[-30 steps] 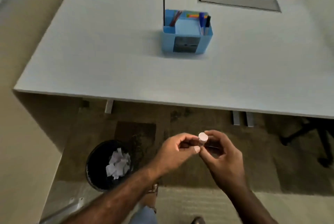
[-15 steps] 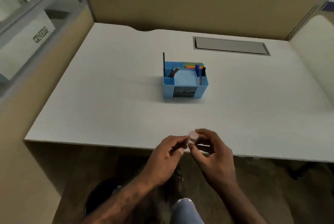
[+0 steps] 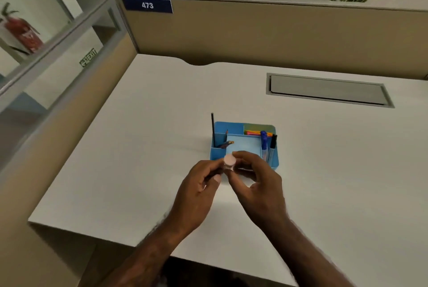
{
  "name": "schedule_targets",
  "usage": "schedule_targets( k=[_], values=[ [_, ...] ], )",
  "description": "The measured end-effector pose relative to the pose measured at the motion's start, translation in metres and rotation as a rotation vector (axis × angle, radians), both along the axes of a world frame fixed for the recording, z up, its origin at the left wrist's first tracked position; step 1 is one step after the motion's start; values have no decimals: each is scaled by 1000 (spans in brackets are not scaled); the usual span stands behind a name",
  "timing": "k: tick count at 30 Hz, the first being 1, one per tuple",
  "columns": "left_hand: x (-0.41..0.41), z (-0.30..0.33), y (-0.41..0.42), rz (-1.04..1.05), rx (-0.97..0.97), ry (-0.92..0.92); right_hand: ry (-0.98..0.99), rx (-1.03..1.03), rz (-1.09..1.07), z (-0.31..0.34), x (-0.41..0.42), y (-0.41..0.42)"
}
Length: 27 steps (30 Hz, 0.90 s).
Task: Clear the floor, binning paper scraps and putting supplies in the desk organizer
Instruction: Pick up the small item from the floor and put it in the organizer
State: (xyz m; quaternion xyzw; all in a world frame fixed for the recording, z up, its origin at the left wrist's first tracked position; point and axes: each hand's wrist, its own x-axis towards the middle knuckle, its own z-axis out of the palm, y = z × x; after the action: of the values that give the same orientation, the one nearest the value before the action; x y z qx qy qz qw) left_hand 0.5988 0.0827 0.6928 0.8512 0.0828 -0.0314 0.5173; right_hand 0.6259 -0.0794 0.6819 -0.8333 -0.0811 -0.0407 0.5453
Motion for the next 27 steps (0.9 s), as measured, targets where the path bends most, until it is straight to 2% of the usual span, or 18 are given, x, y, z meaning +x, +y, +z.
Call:
schedule_targets(
  k=[8, 19, 27],
  values=[
    [31, -1, 14, 92, 2, -11, 52, -81, 87, -11, 44, 20],
    [49, -25, 17, 84, 33, 51, 133, -193, 98, -35, 60, 23],
    [66, -37, 25, 70, 42, 65, 138, -233, 97, -28, 61, 6]
  ],
)
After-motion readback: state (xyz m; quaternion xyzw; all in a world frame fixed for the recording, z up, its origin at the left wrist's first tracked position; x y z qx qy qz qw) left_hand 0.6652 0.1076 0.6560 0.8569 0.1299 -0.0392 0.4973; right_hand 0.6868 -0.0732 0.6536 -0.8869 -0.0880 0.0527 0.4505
